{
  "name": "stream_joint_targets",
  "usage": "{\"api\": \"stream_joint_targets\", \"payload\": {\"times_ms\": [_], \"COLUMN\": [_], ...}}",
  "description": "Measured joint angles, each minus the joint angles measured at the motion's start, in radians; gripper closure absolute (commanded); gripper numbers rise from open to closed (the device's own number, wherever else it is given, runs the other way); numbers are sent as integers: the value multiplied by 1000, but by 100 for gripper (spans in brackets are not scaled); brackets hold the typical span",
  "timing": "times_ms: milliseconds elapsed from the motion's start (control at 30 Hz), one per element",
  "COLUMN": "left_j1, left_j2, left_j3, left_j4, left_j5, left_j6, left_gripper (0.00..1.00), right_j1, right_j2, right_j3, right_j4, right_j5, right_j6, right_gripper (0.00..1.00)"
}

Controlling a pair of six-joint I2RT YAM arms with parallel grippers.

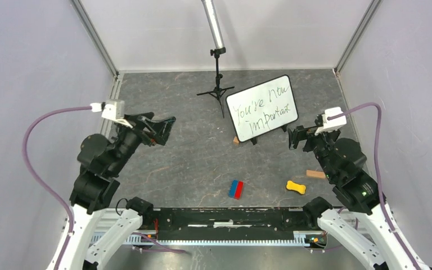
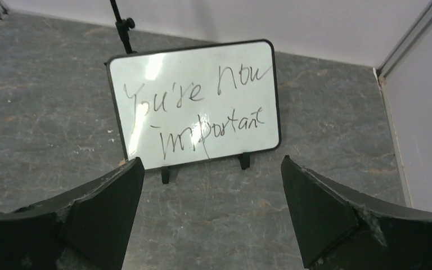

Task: Erase the whiteboard

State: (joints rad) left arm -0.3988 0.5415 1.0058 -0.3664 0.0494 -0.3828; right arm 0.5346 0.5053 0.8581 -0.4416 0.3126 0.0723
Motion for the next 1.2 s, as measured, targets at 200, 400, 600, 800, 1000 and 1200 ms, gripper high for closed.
{"api": "stream_joint_targets", "payload": {"times_ms": [200,400,600,800,1000,1200], "left_j1": [0,0,0,0,0,0], "left_j2": [125,193,224,250,262,293], "left_j3": [3,2,2,-22,-64,-91], "left_j4": [-66,-86,-89,-88,-88,-84], "left_j5": [108,186,225,252,267,275], "left_j6": [26,41,69,95,117,118], "left_gripper": [0,0,0,0,0,0], "right_j1": [0,0,0,0,0,0], "right_j2": [119,201,236,264,195,62], "right_j3": [-8,-122,-269,-291,-297,-427], "right_j4": [-62,-106,-194,-383,-541,-544], "right_j5": [60,59,85,155,158,98], "right_j6": [53,164,359,637,868,987], "right_gripper": [2,2,2,2,2,2]}}
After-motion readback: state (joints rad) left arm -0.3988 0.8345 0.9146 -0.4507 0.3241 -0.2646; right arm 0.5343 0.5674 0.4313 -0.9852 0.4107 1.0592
